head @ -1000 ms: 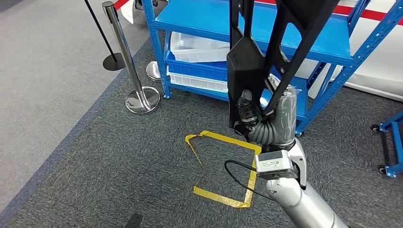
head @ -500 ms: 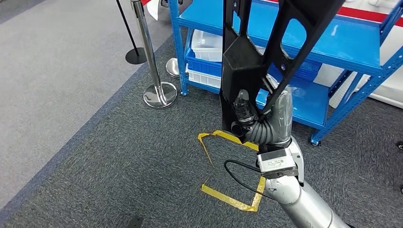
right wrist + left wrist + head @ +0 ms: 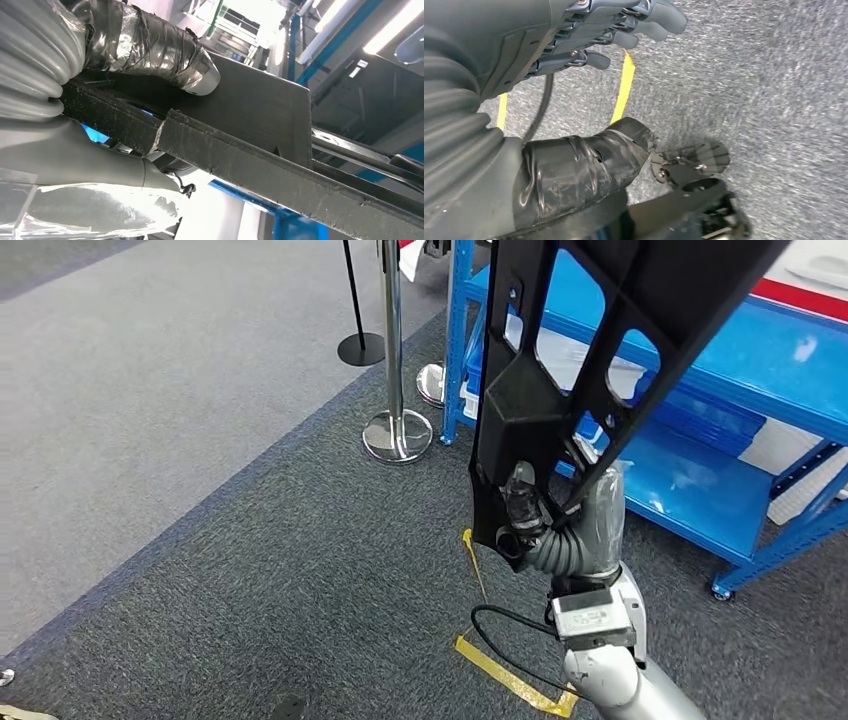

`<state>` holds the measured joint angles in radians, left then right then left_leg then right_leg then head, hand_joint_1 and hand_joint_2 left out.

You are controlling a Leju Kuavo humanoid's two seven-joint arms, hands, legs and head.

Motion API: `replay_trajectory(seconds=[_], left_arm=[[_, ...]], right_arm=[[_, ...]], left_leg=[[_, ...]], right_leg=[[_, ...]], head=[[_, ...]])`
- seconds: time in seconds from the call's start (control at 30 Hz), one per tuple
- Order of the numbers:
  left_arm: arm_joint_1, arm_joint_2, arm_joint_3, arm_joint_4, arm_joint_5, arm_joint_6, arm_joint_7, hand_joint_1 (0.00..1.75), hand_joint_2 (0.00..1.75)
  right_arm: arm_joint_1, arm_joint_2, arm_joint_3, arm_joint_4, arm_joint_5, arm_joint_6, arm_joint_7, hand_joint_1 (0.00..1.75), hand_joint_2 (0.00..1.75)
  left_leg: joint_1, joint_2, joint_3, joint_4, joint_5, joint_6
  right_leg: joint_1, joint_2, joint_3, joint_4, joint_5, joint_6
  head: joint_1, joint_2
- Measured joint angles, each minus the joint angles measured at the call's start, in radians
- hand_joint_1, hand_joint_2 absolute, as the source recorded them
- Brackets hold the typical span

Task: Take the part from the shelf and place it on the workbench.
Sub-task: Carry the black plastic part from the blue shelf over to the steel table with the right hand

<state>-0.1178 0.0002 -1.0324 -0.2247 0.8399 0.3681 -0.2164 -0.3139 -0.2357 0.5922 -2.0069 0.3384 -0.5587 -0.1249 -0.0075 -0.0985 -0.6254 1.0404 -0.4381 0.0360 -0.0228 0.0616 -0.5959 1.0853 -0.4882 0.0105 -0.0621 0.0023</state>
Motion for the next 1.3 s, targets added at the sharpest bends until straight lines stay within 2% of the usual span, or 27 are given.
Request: replay_trajectory(seconds=[0.03, 0.07, 0.13, 0.2, 0.27, 0.3, 0.33, 0.37, 0.43, 0.5, 0.53, 0.6, 0.63, 0.7, 0.77, 0.8, 0.83, 0.87, 0.9, 0.93, 1.0, 1.07, 1.13, 1.17, 1.2, 1.27, 1.3], left_arm=[[-0.001, 0.0, -0.007, 0.0, -0.01, -0.004, 0.005, 0.0, 1.75], [-0.001, 0.0, -0.014, 0.0, -0.019, -0.009, 0.01, 0.0, 1.75], [0.003, 0.003, -0.028, 0.0, -0.033, -0.022, 0.017, 0.0, 1.75], [0.005, 0.005, -0.041, 0.0, -0.045, -0.039, 0.021, 0.0, 1.75], [0.002, 0.005, -0.056, -0.001, -0.06, -0.049, 0.03, 0.0, 1.75], [-0.001, 0.005, -0.064, -0.001, -0.068, -0.05, 0.036, 0.0, 1.75], [-0.002, 0.005, -0.071, -0.001, -0.075, -0.051, 0.041, 0.0, 1.75], [-0.003, 0.005, -0.078, -0.001, -0.081, -0.05, 0.045, 0.0, 1.75], [-0.003, 0.005, -0.088, -0.001, -0.089, -0.05, 0.049, 0.0, 1.75], [-0.007, 0.005, -0.097, -0.001, -0.099, -0.05, 0.049, 0.0, 1.75], [-0.009, 0.005, -0.101, -0.001, -0.104, -0.05, 0.049, 0.0, 1.75], [-0.01, 0.005, -0.11, -0.001, -0.11, -0.05, 0.051, 0.0, 1.75], [-0.008, 0.005, -0.114, -0.001, -0.112, -0.049, 0.052, 0.0, 1.75], [-0.006, 0.004, -0.119, -0.001, -0.117, -0.049, 0.053, 0.0, 1.75], [-0.009, 0.001, -0.124, -0.001, -0.125, -0.053, 0.054, 0.0, 1.75], [-0.011, 0.0, -0.128, -0.001, -0.131, -0.056, 0.055, 0.0, 1.75], [-0.012, -0.001, -0.133, -0.001, -0.138, -0.06, 0.057, 0.0, 1.75], [-0.012, -0.002, -0.139, -0.001, -0.144, -0.064, 0.059, 0.0, 1.75], [-0.011, -0.002, -0.144, -0.002, -0.149, -0.067, 0.061, 0.0, 1.75], [-0.01, -0.003, -0.149, -0.002, -0.151, -0.069, 0.063, 0.0, 1.75], [-0.011, -0.003, -0.156, -0.002, -0.153, -0.074, 0.067, 0.0, 1.75], [-0.013, -0.003, -0.163, -0.002, -0.152, -0.076, 0.07, 0.0, 1.75], [-0.012, -0.003, -0.168, -0.001, -0.15, -0.071, 0.074, 0.0, 1.75], [-0.012, -0.006, -0.169, -0.002, -0.148, -0.065, 0.078, 0.0, 1.75], [-0.014, -0.009, -0.17, -0.002, -0.145, -0.058, 0.083, 0.0, 1.75], [-0.024, -0.017, -0.171, -0.003, -0.137, -0.045, 0.093, 0.0, 1.75], [-0.03, -0.019, -0.171, -0.003, -0.133, -0.041, 0.096, 0.0, 1.75]], right_arm=[[0.014, -0.002, -0.005, -0.016, 0.022, -0.006, 0.013, 1.75, 1.75], [0.028, -0.005, -0.009, -0.031, 0.043, -0.011, 0.025, 1.75, 1.75], [0.055, -0.007, -0.017, -0.058, 0.079, -0.026, 0.043, 1.75, 1.75], [0.086, -0.008, -0.022, -0.086, 0.111, -0.042, 0.054, 1.75, 1.75], [0.123, -0.009, -0.031, -0.115, 0.136, -0.054, 0.06, 1.75, 1.75], [0.142, -0.01, -0.035, -0.127, 0.145, -0.058, 0.063, 1.75, 1.75], [0.159, -0.01, -0.039, -0.137, 0.153, -0.062, 0.064, 1.75, 1.75], [0.173, -0.011, -0.041, -0.145, 0.16, -0.066, 0.065, 1.75, 1.75], [0.194, -0.011, -0.045, -0.163, 0.169, -0.073, 0.068, 1.75, 1.75], [0.215, -0.011, -0.051, -0.181, 0.175, -0.083, 0.072, 1.75, 1.75], [0.227, -0.011, -0.055, -0.19, 0.177, -0.089, 0.074, 1.75, 1.75], [0.246, -0.011, -0.061, -0.202, 0.179, -0.095, 0.077, 1.75, 1.75], [0.253, -0.011, -0.063, -0.206, 0.179, -0.097, 0.079, 1.75, 1.75], [0.263, -0.011, -0.067, -0.215, 0.18, -0.1, 0.078, 1.75, 1.75], [0.275, -0.011, -0.072, -0.223, 0.181, -0.109, 0.075, 1.75, 1.75], [0.284, -0.011, -0.075, -0.226, 0.18, -0.115, 0.073, 1.75, 1.75], [0.294, -0.011, -0.078, -0.228, 0.178, -0.119, 0.069, 1.75, 1.75], [0.306, -0.011, -0.082, -0.23, 0.175, -0.123, 0.063, 1.75, 1.75], [0.317, -0.011, -0.087, -0.234, 0.17, -0.125, 0.055, 1.75, 1.75], [0.328, -0.011, -0.092, -0.239, 0.166, -0.126, 0.045, 1.75, 1.75], [0.345, -0.009, -0.1, -0.252, 0.162, -0.127, 0.03, 1.75, 1.75], [0.36, -0.005, -0.106, -0.262, 0.159, -0.127, 0.023, 1.75, 1.75], [0.369, -0.001, -0.109, -0.267, 0.15, -0.127, 0.02, 1.75, 1.75], [0.369, 0.0, -0.11, -0.268, 0.144, -0.127, 0.019, 1.75, 1.75], [0.367, 0.001, -0.11, -0.268, 0.138, -0.126, 0.017, 1.75, 1.75], [0.365, 0.004, -0.111, -0.271, 0.127, -0.126, 0.012, 1.75, 1.75], [0.364, 0.005, -0.111, -0.272, 0.121, -0.126, 0.009, 1.75, 1.75]], left_leg=[[0.001, -0.01, -0.007, 0.005, 0.0, -0.004], [0.001, -0.02, -0.013, 0.007, 0.003, -0.009], [0.003, -0.028, -0.02, 0.008, 0.004, -0.019], [0.003, 0.01, -0.04, 0.053, -0.028, -0.032], [0.009, 0.065, -0.088, 0.166, -0.089, -0.047], [0.014, 0.08, -0.112, 0.222, -0.112, -0.052], [0.017, 0.088, -0.123, 0.25, -0.118, -0.055], [0.019, 0.093, -0.117, 0.243, -0.107, -0.056], [0.018, 0.116, -0.05, 0.13, -0.053, -0.05], [0.007, 0.155, 0.014, 0.016, -0.022, -0.035], [0.001, 0.167, 0.027, -0.012, -0.018, -0.027], [-0.005, 0.154, 0.022, -0.021, -0.016, -0.015], [-0.001, 0.143, 0.025, -0.029, -0.011, -0.009], [0.005, 0.122, 0.038, -0.052, 0.001, 0.003], [0.007, 0.101, 0.045, -0.061, 0.008, 0.011], [0.005, 0.088, 0.044, -0.061, 0.009, 0.013], [0.005, 0.075, 0.043, -0.059, 0.009, 0.014], [0.004, 0.059, 0.043, -0.057, 0.009, 0.014], [0.003, 0.044, 0.043, -0.053, 0.008, 0.014], [0.004, 0.028, 0.042, -0.047, 0.005, 0.012], [0.003, 0.001, 0.034, -0.027, -0.003, 0.004], [0.002, -0.022, 0.019, -0.01, -0.008, -0.005], [0.004, -0.04, 0.008, -0.006, -0.006, -0.012], [0.003, -0.032, 0.003, -0.001, -0.009, -0.017], [0.002, -0.009, -0.009, 0.019, -0.02, -0.022], [0.002, 0.055, -0.057, 0.117, -0.069, -0.034], [0.005, 0.076, -0.092, 0.184, -0.097, -0.039]], right_leg=[[0.0, 0.011, 0.007, -0.017, -0.001, -0.001], [0.001, 0.009, 0.008, -0.021, -0.002, -0.003], [-0.001, -0.012, 0.01, -0.026, 0.004, -0.012], [-0.006, -0.036, 0.015, -0.037, 0.01, -0.02], [-0.005, -0.063, 0.019, -0.04, 0.011, -0.023], [-0.004, -0.078, 0.019, -0.04, 0.011, -0.023], [-0.003, -0.092, 0.019, -0.04, 0.01, -0.023], [-0.003, -0.105, 0.019, -0.04, 0.009, -0.022], [-0.003, -0.126, 0.022, -0.04, 0.008, -0.02], [-0.001, -0.145, 0.026, -0.043, 0.006, -0.013], [0.0, -0.153, 0.028, -0.045, 0.006, -0.008], [0.001, -0.17, 0.032, -0.051, 0.008, 0.003], [0.0, -0.17, 0.035, -0.053, 0.006, 0.009], [-0.001, -0.131, 0.029, -0.027, -0.02, 0.015], [0.001, -0.08, -0.015, 0.077, -0.082, 0.011], [0.003, -0.069, -0.047, 0.147, -0.115, 0.009], [0.005, -0.065, -0.071, 0.199, -0.131, 0.007], [0.006, -0.063, -0.083, 0.222, -0.13, 0.006], [0.006, -0.061, -0.073, 0.2, -0.106, 0.006], [0.005, -0.053, -0.047, 0.144, -0.069, 0.005], [-0.002, -0.01, 0.01, 0.018, -0.015, 0.004], [-0.004, 0.017, 0.03, -0.033, -0.008, 0.003], [-0.003, -0.001, 0.032, -0.034, -0.009, -0.003], [-0.004, -0.012, 0.034, -0.035, -0.007, -0.008], [-0.005, -0.025, 0.036, -0.037, -0.006, -0.013], [-0.004, -0.055, 0.039, -0.04, -0.006, -0.02], [-0.002, -0.072, 0.039, -0.04, -0.007, -0.022]], head=[[0.0, 0.0], [0.0, 0.0], [0.0, 0.0], [-0.009, 0.0], [-0.018, 0.0], [-0.019, 0.0], [-0.019, 0.0], [-0.019, 0.0], [-0.019, 0.0], [-0.018, 0.0], [-0.018, 0.0], [-0.019, 0.0], [-0.018, 0.0], [-0.014, 0.0], [-0.01, 0.0], [-0.009, 0.0], [-0.009, 0.0], [-0.009, 0.0], [-0.009, 0.0], [-0.009, 0.0], [-0.009, 0.0], [-0.009, 0.0], [-0.009, 0.0], [-0.01, 0.0], [-0.014, 0.0], [-0.023, 0.0], [-0.027, 0.0]])
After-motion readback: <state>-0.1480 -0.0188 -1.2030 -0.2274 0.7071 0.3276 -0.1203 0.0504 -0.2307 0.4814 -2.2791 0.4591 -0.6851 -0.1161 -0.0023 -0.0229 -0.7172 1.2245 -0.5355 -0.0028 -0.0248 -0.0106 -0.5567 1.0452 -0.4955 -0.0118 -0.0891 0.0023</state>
